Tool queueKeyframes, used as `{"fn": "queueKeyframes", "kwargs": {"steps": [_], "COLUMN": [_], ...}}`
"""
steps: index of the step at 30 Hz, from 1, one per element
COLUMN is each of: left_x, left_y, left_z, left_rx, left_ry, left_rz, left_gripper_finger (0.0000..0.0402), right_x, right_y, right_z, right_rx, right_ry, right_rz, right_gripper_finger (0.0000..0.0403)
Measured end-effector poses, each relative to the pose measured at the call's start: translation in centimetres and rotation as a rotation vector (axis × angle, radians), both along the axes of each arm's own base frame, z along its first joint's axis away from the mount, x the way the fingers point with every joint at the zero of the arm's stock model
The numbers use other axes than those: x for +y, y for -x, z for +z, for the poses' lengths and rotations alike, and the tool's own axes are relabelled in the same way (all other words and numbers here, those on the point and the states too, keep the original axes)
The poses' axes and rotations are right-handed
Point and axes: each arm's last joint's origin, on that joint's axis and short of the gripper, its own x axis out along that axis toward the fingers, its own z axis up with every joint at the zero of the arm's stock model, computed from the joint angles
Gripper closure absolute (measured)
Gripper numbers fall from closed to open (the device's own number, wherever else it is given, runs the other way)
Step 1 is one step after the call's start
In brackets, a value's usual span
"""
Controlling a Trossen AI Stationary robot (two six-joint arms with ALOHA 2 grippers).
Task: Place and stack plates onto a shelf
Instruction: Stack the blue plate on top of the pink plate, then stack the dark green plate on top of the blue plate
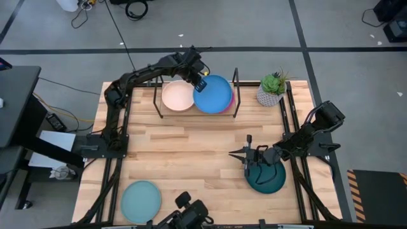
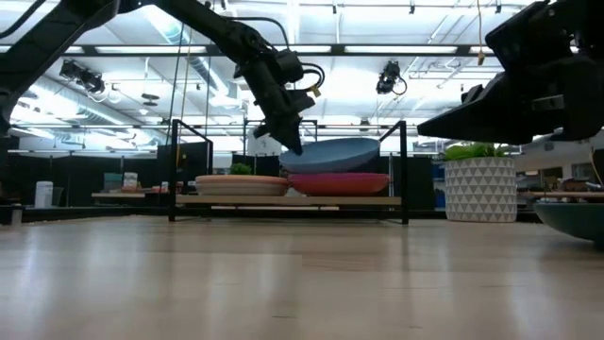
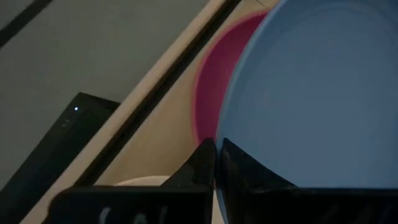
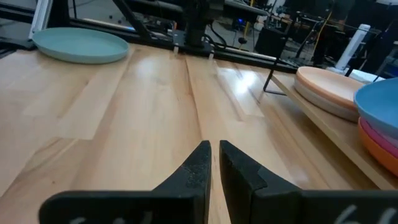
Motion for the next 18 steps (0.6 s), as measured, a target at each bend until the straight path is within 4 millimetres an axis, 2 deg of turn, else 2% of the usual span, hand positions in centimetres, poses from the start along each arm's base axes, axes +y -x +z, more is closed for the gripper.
{"fn": "queueKeyframes", "kwargs": {"steps": [5, 13, 16, 18], "left_x": [-0.2, -0.6, -1.5, -3.1], "left_y": [-0.8, -1.7, -1.5, -1.9], "left_z": [0.2, 0.7, 1.5, 2.0], "left_rx": [-0.045, -0.071, -0.105, -0.124], "left_ry": [-0.059, -0.137, -0.085, -0.045], "left_rz": [-0.02, -0.032, -0.157, -0.284], "left_gripper_finger": [0.0367, 0.0263, 0.0244, 0.0241], "right_x": [0.0, 0.0, 0.0, 0.0], "right_y": [0.0, 0.0, 0.0, 0.1], "right_z": [0.0, 0.0, -0.2, -0.3], "right_rx": [0.002, 0.009, 0.025, 0.041], "right_ry": [0.011, 0.028, 0.041, 0.061], "right_rz": [0.002, 0.005, 0.006, 0.005], "right_gripper_finger": [0.0364, 0.0365, 0.0365, 0.0365]}}
